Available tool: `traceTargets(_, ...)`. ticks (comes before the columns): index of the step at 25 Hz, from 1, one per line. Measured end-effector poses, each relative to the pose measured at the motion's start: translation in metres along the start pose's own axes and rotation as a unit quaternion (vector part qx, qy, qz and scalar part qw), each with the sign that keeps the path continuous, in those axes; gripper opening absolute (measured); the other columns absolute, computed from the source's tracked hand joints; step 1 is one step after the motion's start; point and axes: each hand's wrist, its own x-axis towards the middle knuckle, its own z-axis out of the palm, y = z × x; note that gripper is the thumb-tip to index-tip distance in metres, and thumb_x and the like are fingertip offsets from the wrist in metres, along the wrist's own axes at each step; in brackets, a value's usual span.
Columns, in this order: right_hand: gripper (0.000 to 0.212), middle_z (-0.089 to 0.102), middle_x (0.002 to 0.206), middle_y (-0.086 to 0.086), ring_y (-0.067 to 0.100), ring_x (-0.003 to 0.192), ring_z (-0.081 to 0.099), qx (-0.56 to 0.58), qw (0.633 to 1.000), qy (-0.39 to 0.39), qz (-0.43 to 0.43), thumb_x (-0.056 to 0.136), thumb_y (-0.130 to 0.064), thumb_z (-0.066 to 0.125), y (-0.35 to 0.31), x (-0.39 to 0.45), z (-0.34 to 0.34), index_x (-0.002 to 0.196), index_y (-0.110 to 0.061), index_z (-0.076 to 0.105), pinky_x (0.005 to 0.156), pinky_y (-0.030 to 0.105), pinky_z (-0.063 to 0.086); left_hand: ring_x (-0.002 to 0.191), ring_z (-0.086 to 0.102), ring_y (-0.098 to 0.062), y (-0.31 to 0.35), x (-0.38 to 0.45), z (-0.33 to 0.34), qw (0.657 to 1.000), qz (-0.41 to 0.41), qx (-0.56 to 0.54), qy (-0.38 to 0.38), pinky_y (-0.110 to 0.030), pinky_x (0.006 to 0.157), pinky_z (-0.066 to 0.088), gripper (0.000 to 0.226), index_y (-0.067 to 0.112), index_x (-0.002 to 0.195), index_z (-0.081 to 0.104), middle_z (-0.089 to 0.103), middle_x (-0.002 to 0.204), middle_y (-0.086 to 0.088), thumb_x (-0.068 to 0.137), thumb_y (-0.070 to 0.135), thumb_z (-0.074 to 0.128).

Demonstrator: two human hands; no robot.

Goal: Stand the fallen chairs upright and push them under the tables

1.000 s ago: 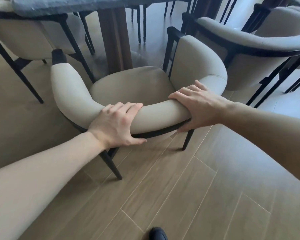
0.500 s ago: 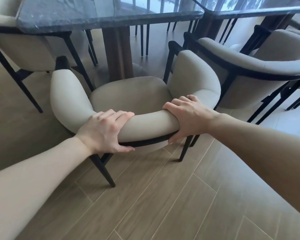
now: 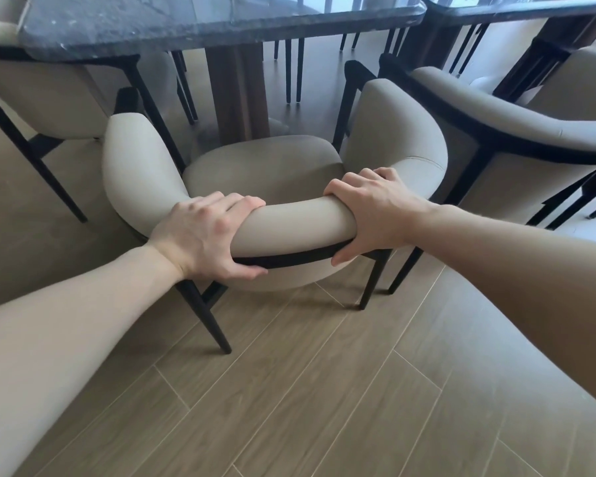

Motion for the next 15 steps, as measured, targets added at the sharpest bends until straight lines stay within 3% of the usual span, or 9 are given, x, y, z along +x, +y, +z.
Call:
traceTargets(5,0.098,0.054,0.111,-0.009,0.020,0.105,0.048,0.004,1.000,0.006,0.003,0.044,-0.091,0.058,0.001,0.010,-0.001,0.123,-0.034,0.044,0.103,0.045,0.033,0.092,0.067,-0.029,-0.013,0.007,0.001,1.000,0.002,-0.010,-0.009,-0.038,0.072,0.054,0.092,0.016,0.130,0.060,0.070,0.110,-0.001,0.061,0.074,0.077)
traceTargets(8,0.099,0.054,0.110,-0.009,0.020,0.104,0.048,0.007,1.000,0.012,0.007,0.042,-0.092,0.055,0.003,0.017,-0.001,0.122,-0.034,0.044,0.102,0.046,0.033,0.092,0.066,-0.029,-0.018,0.012,0.002,1.000,0.002,-0.013,-0.007,-0.038,0.072,0.054,0.092,0.018,0.130,0.058,0.069,0.109,0.000,0.061,0.077,0.068)
traceTargets(12,0.100,0.055,0.110,-0.007,0.022,0.105,0.049,0.010,1.000,0.024,0.007,0.041,-0.092,0.054,0.007,0.024,-0.001,0.121,-0.034,0.044,0.102,0.048,0.034,0.088,0.068,-0.029,-0.025,0.018,0.005,1.000,0.007,-0.002,0.005,-0.035,0.068,0.053,0.091,0.016,0.128,0.061,0.070,0.105,-0.001,0.060,0.077,0.071)
traceTargets(15,0.100,0.055,0.110,-0.007,0.022,0.106,0.049,0.013,1.000,0.024,0.009,0.042,-0.092,0.055,0.008,0.029,-0.002,0.122,-0.033,0.045,0.102,0.048,0.035,0.088,0.068,-0.029,-0.028,0.023,0.007,1.000,0.005,0.000,0.008,-0.035,0.068,0.053,0.092,0.017,0.127,0.061,0.071,0.105,0.000,0.061,0.081,0.058)
